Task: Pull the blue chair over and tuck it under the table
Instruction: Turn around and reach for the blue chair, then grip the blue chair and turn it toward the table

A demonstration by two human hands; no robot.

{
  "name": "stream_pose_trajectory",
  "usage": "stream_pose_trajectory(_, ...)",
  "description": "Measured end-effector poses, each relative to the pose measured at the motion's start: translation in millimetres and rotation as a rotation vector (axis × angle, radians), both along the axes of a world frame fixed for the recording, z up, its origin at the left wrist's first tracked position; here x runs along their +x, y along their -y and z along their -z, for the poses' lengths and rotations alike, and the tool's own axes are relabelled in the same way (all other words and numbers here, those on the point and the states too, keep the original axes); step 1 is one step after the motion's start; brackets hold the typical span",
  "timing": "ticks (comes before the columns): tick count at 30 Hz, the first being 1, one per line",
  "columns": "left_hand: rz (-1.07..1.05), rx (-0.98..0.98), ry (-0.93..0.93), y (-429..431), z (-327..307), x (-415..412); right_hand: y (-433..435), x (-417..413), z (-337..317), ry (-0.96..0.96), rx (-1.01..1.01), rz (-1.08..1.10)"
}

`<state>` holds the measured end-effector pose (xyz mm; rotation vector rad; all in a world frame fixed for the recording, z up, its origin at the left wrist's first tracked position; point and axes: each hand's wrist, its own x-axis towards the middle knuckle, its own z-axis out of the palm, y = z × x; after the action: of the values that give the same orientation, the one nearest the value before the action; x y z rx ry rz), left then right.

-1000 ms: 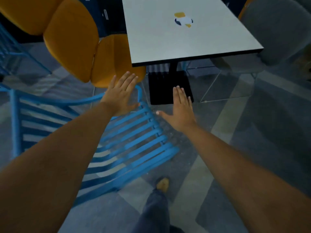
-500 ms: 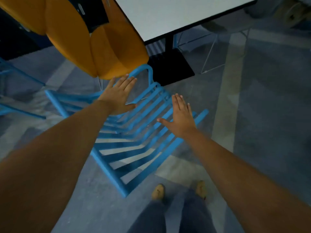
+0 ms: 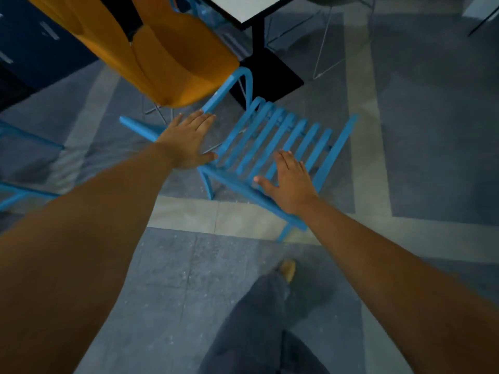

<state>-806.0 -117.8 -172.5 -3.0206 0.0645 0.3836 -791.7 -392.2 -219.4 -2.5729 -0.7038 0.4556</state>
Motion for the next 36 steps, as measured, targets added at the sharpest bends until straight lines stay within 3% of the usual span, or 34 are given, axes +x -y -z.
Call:
stream_pose_trajectory(9, 0.092, 0.048, -0.216, -57.7, 6.1, -38.6, -50.3, -66.0, -7.5, 0.077, -0.223, 0.110)
stream_pose_trajectory(13, 0.216, 0.073, -0.209, -72.7, 4.6, -30.9, -84.3, -72.2, -7.3, 0.057, -0.403, 0.304)
stream_pose_trajectory(18, 0.207, 0.017, -0.101, -69.8, 13.9, -33.9, -100.9, -67.5, -6.5, 0.009, -0.529, 0.479)
stream_pose_trajectory(28, 0.180, 0.022, -0.110, -74.8, 21.5, -14.8, -98.8, -60.9, -12.3, -0.044, -0.659, 0.511)
stream_pose_trajectory(36, 0.112, 0.025, -0.257, -58.9, 11.8, -8.2, -86.4, -50.1, -23.4, -0.141, -0.588, 0.385)
